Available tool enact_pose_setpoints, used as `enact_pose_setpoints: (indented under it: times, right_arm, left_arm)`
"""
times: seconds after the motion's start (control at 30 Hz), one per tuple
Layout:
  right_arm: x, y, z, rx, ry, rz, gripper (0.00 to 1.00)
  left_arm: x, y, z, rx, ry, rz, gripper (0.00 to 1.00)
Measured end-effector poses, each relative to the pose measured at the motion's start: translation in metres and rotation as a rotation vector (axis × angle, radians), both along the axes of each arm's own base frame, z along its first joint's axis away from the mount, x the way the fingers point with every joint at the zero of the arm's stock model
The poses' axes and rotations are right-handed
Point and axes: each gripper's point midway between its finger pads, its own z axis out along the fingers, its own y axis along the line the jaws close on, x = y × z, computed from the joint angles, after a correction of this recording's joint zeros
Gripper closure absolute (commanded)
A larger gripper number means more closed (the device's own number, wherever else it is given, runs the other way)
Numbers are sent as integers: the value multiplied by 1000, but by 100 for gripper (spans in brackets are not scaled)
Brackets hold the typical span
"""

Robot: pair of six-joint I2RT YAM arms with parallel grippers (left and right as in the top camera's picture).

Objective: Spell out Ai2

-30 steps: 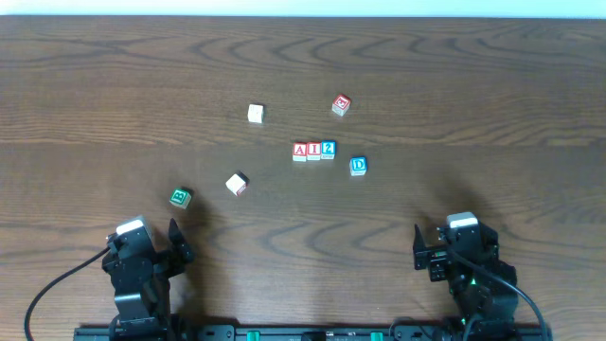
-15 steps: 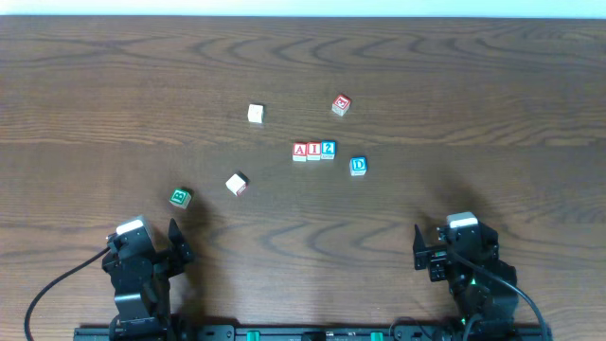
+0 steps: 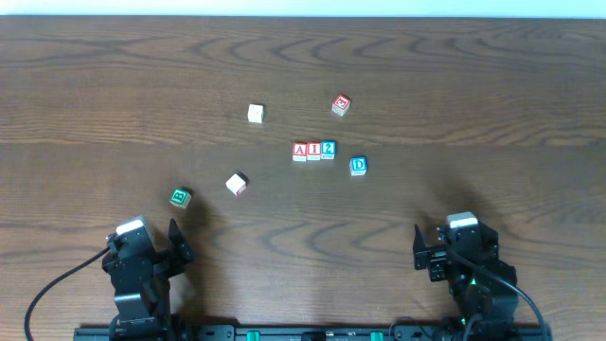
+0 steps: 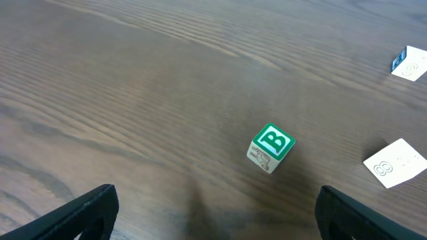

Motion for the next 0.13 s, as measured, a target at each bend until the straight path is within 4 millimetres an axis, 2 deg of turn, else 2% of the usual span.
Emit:
enact_pose_setpoints:
  times: [0.13]
  right_arm:
    - [0,0,0,0,0,0,1]
  left_arm:
    - [0,0,0,0,0,0,5]
